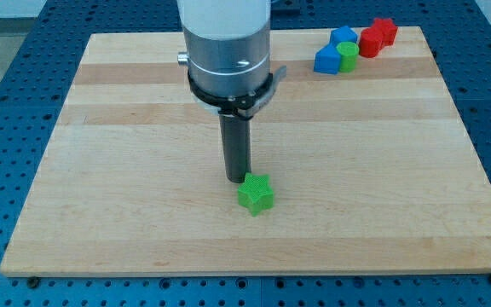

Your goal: Place the green circle at the top of green star

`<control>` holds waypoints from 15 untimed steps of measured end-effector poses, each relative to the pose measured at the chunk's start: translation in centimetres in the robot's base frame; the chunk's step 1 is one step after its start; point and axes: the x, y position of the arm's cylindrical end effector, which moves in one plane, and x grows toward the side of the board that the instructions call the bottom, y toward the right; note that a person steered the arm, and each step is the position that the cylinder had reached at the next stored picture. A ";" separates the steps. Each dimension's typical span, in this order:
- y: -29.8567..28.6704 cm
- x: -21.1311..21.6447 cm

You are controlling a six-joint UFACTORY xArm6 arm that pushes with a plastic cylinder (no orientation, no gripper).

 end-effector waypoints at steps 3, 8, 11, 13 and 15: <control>1.5 2.9; 21.4 -16.0; 32.2 -29.4; 32.0 -31.3; 29.1 -31.3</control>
